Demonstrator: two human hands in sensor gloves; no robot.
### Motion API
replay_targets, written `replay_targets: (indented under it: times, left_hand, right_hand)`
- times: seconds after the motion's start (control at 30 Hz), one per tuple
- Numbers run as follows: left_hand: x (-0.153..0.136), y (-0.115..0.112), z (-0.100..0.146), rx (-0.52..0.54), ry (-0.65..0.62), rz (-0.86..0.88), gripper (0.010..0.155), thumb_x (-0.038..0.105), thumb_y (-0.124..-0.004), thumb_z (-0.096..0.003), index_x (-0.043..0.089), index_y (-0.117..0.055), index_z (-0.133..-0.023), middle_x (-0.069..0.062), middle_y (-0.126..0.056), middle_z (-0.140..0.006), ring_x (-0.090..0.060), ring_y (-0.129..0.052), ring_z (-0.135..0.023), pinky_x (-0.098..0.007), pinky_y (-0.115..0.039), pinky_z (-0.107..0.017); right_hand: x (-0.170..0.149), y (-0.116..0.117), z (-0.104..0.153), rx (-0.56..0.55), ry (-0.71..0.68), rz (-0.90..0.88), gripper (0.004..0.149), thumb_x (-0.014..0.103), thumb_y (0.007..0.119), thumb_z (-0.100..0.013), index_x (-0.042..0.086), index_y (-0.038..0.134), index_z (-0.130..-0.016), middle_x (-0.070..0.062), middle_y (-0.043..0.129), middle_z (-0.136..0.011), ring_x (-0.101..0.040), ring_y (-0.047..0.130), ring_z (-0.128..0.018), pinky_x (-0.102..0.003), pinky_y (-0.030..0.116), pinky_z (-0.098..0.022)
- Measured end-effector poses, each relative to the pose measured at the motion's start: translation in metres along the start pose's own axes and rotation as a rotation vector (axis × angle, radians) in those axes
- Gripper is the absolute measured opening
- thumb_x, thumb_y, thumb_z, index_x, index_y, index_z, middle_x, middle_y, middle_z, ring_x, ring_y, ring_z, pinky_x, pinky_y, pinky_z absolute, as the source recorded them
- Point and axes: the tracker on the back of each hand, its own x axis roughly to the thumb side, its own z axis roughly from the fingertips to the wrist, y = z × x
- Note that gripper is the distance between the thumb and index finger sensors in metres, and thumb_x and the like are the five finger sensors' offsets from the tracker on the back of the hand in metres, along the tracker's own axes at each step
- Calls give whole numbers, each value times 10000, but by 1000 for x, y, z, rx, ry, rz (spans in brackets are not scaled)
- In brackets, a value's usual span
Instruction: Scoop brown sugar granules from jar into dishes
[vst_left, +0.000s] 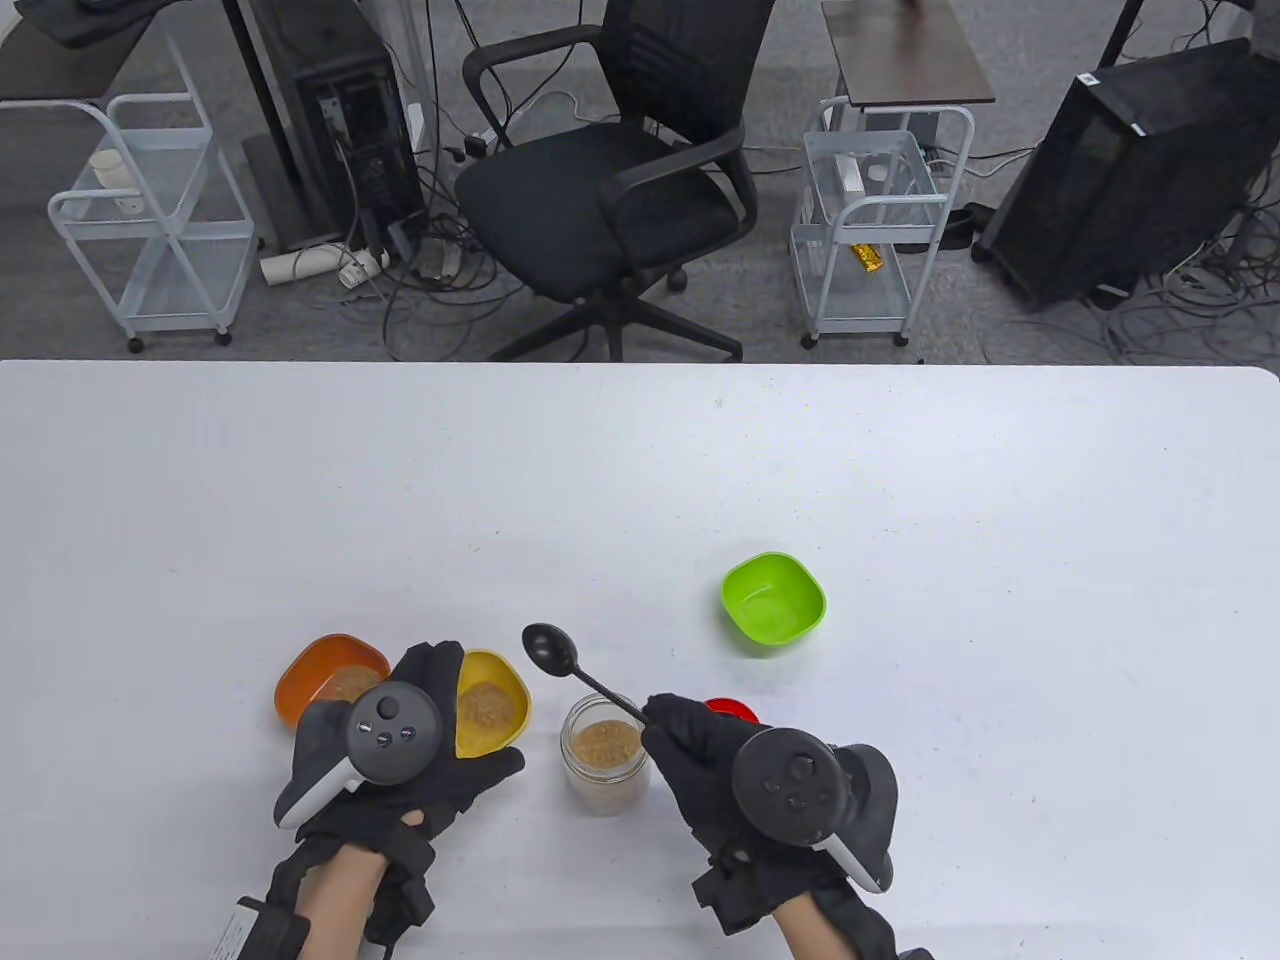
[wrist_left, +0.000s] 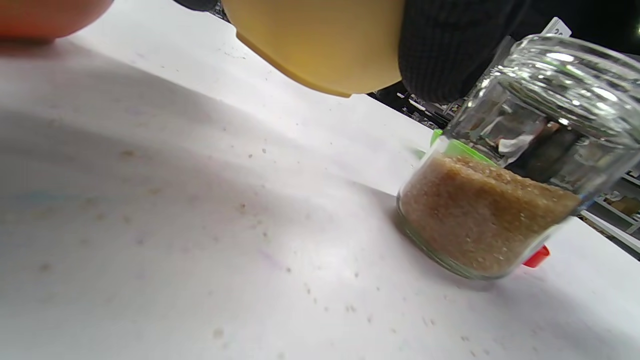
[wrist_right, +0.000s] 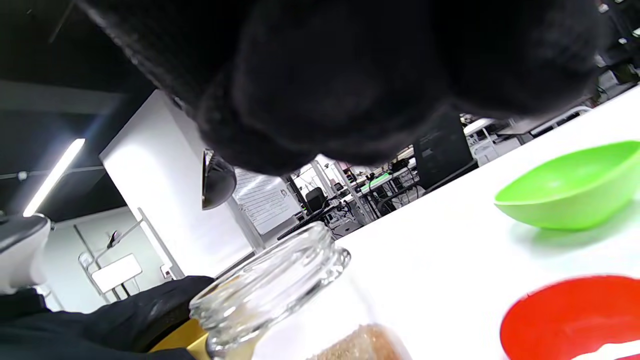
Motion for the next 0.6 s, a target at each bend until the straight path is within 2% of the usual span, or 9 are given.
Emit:
replay_targets:
  times: [0.13, 0.37, 0.6]
  left_hand:
    - [-2, 2, -11, -29, 31, 6, 1146, 567, -841, -567, -49, -74, -1155, -345, -69, -1178, -590, -270, -1070, -592, -462, -838]
    - [-5, 22, -34, -16, 61, -84, 1141, 569, -833, -572, -47, -68, -1153, -343, -59, -1178, -586, -261, -1074, -590, -458, -841]
    - [-25, 43, -64, -21, 141, -10, 1138, 569, -821, -584, -35, -42, -1152, -331, -26, -1179, -579, -230, -1082, -589, -432, -852]
  right_hand:
    - [-9, -1, 7, -5, 36, -47, 400, 430, 832, -513, 207, 925, -831, 101, 1066, -417, -107, 1035, -162, -363, 942, -279]
    - [-19, -3, 21, -19, 74, -78, 398, 430, 832, -513, 209, 925, -831, 100, 1067, -417, -110, 1036, -165, -365, 941, -282]
    - [-29, -4, 31, -58, 128, -106, 398, 429, 832, -513, 209, 925, -831, 96, 1067, -420, -116, 1038, -171, -371, 939, -290]
